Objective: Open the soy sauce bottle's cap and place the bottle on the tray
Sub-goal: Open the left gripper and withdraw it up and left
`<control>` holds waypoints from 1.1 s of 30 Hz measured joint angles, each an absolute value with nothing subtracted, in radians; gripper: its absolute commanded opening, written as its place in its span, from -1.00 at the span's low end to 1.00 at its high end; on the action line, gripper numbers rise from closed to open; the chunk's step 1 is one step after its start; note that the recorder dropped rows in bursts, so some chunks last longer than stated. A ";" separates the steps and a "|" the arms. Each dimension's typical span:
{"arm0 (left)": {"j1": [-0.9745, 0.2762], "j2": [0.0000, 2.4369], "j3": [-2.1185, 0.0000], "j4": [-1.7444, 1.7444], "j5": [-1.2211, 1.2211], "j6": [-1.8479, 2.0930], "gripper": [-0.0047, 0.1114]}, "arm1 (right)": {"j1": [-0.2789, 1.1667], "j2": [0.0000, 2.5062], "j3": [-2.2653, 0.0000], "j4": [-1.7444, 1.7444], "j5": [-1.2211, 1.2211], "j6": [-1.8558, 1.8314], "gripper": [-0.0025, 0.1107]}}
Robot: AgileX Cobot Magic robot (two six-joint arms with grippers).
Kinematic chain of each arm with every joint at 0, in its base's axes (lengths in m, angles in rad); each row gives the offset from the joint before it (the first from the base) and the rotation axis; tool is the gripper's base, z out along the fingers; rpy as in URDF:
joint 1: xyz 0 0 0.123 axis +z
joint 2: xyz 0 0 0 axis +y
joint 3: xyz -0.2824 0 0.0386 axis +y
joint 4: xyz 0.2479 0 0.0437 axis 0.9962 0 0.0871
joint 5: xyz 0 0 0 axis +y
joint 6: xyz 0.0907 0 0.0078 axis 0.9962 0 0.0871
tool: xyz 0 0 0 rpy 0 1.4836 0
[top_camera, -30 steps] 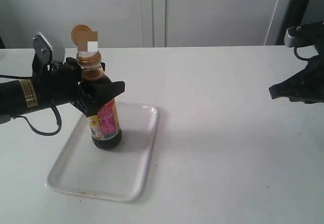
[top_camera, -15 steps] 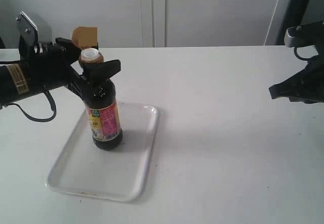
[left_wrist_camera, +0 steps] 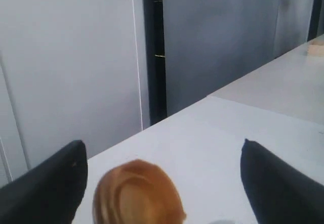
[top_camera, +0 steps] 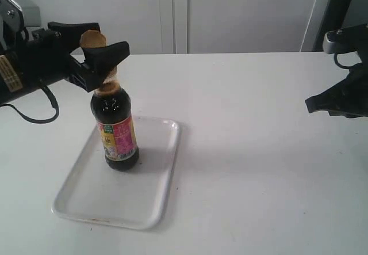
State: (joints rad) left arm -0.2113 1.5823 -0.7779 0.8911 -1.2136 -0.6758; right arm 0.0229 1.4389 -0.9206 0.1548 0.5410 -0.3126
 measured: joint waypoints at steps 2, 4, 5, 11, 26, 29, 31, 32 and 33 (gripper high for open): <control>-0.211 1.572 -0.778 0.872 -1.214 -0.678 0.52 | 0.023 1.439 -0.921 0.155 0.541 -0.313 -0.96; -0.211 1.561 -0.778 0.854 -1.214 -0.678 0.52 | 0.023 1.439 -0.921 0.155 0.541 -0.313 -0.96; -0.211 1.554 -0.778 0.848 -1.214 -0.678 0.52 | 0.023 1.439 -0.921 0.155 0.541 -0.313 -0.96; -0.211 1.516 -0.778 0.831 -1.214 -0.678 0.51 | 0.023 1.439 -0.921 0.155 0.541 -0.313 -0.96; -0.211 1.368 -0.778 0.726 -1.010 -0.408 -0.92 | 0.023 1.439 -0.921 0.155 0.541 -0.315 -0.96; -0.211 1.332 -0.778 0.679 -0.838 -0.321 -0.92 | 0.023 1.439 -0.921 0.155 0.541 -0.321 -0.96; -0.211 1.312 -0.778 0.612 -0.738 -0.277 -0.92 | 0.023 1.439 -0.921 0.155 0.541 -0.325 -0.96; -0.211 1.302 -0.778 0.569 -0.684 -0.253 -0.92 | 0.023 1.439 -0.921 0.155 0.541 -0.325 -0.96; -0.211 1.292 -0.778 0.529 -0.633 -0.226 -0.92 | 0.023 1.439 -0.921 0.155 0.541 -0.325 -0.96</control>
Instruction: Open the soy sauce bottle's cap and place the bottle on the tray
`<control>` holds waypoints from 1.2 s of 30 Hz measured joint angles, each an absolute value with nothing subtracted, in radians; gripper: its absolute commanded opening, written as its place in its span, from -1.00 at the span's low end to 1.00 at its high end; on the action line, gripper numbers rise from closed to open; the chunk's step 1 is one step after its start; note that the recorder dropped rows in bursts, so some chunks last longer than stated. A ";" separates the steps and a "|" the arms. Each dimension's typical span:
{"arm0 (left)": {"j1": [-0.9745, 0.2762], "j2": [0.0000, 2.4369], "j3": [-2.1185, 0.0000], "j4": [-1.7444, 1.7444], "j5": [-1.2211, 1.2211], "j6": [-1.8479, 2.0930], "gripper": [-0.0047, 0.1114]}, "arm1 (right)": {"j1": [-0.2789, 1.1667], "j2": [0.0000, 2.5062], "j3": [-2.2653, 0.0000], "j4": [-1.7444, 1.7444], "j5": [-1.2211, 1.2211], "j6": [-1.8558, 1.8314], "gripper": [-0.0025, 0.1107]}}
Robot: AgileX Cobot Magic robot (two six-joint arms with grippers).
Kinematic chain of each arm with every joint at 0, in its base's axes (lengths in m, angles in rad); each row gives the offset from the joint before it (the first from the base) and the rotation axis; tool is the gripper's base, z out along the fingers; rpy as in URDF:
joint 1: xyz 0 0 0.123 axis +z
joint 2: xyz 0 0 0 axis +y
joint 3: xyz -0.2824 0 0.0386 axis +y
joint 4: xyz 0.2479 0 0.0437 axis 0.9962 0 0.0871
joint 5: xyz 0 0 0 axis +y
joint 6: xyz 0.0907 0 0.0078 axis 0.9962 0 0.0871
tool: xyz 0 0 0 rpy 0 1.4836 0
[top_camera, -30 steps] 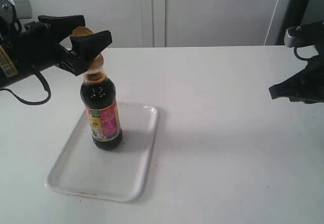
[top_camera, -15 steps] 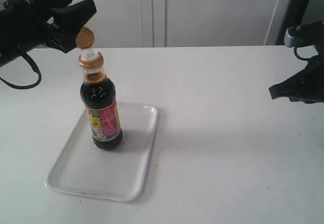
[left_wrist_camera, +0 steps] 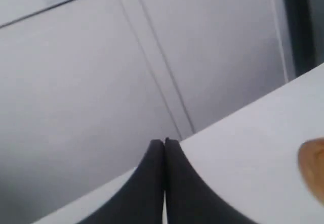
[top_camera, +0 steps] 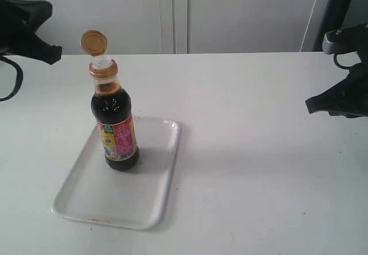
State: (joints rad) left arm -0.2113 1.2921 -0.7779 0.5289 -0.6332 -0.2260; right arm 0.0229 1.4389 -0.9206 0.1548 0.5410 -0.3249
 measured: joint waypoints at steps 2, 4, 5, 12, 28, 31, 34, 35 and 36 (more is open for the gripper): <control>-0.211 1.275 -0.778 0.456 -0.540 -0.177 -0.92 | 0.023 1.439 -0.921 0.155 0.541 -0.336 -0.96; -0.211 1.263 -0.789 0.406 -0.434 -0.134 -0.92 | 0.023 1.439 -0.921 0.155 0.541 -0.345 -0.96; -0.211 1.258 -0.800 0.389 -0.372 -0.116 -0.92 | 0.023 1.439 -0.921 0.155 0.541 -0.348 -0.96; -0.211 1.224 -0.864 0.356 -0.021 -0.089 -0.92 | 0.023 1.439 -0.944 0.125 0.596 -0.351 -0.96; -0.211 1.071 -0.868 0.304 0.334 -0.141 -0.92 | 0.023 1.427 -0.992 0.068 0.858 -0.308 -0.96; -0.211 1.035 -0.852 0.297 0.345 -0.141 -0.92 | 0.023 1.394 -0.992 0.065 0.860 -0.291 -0.96; -0.211 0.997 -0.827 0.288 0.347 -0.141 -0.92 | 0.023 1.354 -0.992 0.064 0.860 -0.283 -0.96; -0.211 0.986 -0.820 0.284 0.347 -0.141 -0.92 | 0.023 1.339 -0.992 0.064 0.860 -0.278 -0.96; -0.211 0.973 -0.810 0.281 0.350 -0.141 -0.92 | 0.023 1.323 -0.992 0.064 0.855 -0.273 -0.96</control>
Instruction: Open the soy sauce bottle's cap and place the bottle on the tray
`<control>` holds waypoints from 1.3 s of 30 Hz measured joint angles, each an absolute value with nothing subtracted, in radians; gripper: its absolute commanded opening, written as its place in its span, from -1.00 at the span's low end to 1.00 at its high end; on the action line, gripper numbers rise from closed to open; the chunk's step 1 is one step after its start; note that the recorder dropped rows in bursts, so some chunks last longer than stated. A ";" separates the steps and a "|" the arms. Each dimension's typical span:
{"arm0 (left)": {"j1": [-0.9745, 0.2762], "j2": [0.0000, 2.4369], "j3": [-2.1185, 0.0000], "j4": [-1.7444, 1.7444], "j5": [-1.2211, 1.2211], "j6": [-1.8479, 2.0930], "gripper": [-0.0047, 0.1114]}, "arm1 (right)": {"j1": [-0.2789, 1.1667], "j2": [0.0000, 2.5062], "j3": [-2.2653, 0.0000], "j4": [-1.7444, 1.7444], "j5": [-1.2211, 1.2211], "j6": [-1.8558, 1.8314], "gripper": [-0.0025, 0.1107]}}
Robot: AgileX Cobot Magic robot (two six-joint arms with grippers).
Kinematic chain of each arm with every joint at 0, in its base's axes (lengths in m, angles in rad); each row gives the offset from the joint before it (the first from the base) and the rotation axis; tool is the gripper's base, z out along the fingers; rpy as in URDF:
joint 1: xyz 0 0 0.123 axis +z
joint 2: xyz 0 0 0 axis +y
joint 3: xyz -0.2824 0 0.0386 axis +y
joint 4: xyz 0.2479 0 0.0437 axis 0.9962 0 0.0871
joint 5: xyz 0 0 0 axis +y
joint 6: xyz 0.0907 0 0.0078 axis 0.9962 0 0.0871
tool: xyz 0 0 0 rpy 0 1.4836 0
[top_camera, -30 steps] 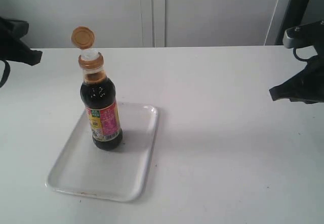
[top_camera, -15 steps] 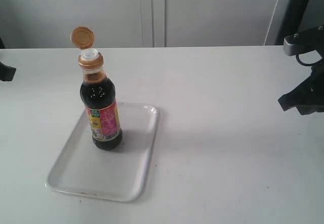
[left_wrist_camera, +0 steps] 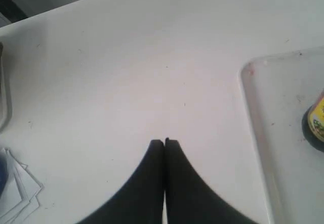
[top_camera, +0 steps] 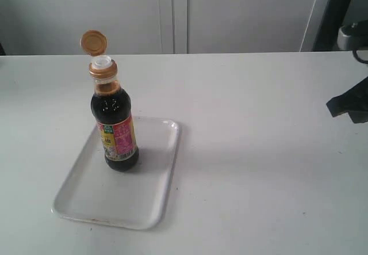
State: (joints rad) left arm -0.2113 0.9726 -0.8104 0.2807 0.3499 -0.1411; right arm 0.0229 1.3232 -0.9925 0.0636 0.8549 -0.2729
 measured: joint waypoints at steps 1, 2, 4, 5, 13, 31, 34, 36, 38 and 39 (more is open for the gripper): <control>-0.211 0.960 -0.802 0.276 0.350 -0.141 -0.92 | 0.023 1.306 -0.991 0.064 0.849 -0.268 -0.96; -0.211 0.949 -0.796 0.274 0.350 -0.141 -0.92 | 0.023 1.291 -0.987 0.064 0.840 -0.265 -0.96; -0.211 0.922 -0.777 0.266 0.352 -0.141 -0.92 | 0.023 1.249 -0.967 0.062 0.812 -0.256 -0.96; -0.211 0.891 -0.757 0.263 0.352 -0.141 -0.92 | 0.023 1.203 -0.941 0.063 0.777 -0.254 -0.96; -0.211 0.686 -0.635 0.252 0.337 -0.145 -0.92 | 0.023 0.922 -0.770 0.063 0.605 -0.250 -0.96; -0.211 0.305 -0.437 0.217 0.254 -0.151 -0.92 | 0.023 0.511 -0.529 0.136 0.370 -0.250 -0.96; -0.211 0.258 -0.415 0.215 0.244 -0.151 -0.92 | 0.023 0.463 -0.492 0.151 0.324 -0.250 -0.96; -0.211 0.229 -0.394 0.212 0.230 -0.151 -0.92 | 0.023 0.431 -0.468 0.156 0.295 -0.250 -0.96; -0.211 0.208 -0.375 0.208 0.220 -0.151 -0.92 | 0.023 0.409 -0.448 0.158 0.280 -0.250 -0.96; -0.211 0.195 -0.366 0.206 0.217 -0.151 -0.92 | 0.023 0.398 -0.437 0.158 0.280 -0.250 -0.96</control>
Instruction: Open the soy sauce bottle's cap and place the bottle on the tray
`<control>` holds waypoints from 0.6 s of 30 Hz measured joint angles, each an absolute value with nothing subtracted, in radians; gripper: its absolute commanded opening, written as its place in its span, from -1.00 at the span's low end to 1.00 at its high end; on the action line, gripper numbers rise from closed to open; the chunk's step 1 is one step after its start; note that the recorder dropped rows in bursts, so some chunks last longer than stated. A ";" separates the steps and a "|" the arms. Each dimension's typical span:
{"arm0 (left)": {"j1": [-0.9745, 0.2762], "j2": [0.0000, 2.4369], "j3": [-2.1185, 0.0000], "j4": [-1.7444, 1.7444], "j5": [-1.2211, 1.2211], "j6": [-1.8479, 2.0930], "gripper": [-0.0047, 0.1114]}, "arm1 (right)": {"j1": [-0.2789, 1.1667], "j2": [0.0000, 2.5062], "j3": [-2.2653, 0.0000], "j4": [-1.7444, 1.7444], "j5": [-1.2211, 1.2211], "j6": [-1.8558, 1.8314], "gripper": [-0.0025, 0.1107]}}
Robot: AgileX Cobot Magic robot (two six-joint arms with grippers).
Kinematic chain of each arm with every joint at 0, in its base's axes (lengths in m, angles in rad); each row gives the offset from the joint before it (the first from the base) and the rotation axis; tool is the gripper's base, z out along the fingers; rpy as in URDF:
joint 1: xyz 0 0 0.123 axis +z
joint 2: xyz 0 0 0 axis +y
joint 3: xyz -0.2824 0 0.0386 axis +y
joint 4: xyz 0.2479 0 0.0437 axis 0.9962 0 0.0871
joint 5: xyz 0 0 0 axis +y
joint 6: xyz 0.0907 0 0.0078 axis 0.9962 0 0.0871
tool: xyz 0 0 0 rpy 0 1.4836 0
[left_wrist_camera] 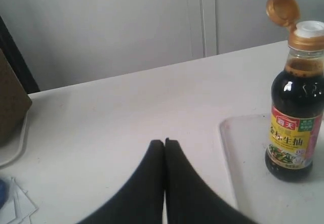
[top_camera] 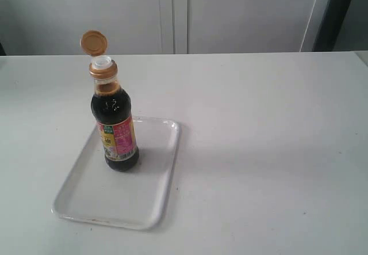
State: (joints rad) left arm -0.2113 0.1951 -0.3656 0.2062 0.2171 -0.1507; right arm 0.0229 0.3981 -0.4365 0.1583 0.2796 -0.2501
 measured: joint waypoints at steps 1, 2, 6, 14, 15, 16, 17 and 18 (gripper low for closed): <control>-0.211 0.187 -0.357 0.204 0.214 -0.151 -0.92 | 0.023 0.390 -0.426 0.158 0.278 -0.250 -0.96; -0.211 0.178 -0.353 0.201 0.212 -0.151 -0.92 | 0.023 0.379 -0.417 0.158 0.278 -0.250 -0.96; -0.211 0.156 -0.341 0.182 0.212 -0.155 -0.92 | 0.023 0.345 -0.411 0.158 0.278 -0.233 -0.96; -0.211 0.154 -0.339 0.175 0.214 -0.153 -0.92 | 0.023 0.323 -0.409 0.160 0.277 -0.225 -0.96; -0.211 0.154 -0.339 0.175 0.214 -0.153 -0.92 | 0.023 0.323 -0.409 0.160 0.277 -0.225 -0.96; -0.211 0.154 -0.339 0.175 0.214 -0.153 -0.92 | 0.023 0.323 -0.409 0.160 0.277 -0.225 -0.96; -0.211 0.154 -0.339 0.175 0.214 -0.153 -0.92 | 0.023 0.323 -0.409 0.160 0.277 -0.223 -0.96; -0.211 0.154 -0.339 0.175 0.214 -0.153 -0.92 | 0.023 0.323 -0.409 0.160 0.277 -0.223 -0.96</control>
State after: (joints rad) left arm -0.2113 0.1538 -0.3393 0.1755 0.2137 -0.1532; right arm 0.0229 0.3228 -0.4086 0.1602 0.2772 -0.2231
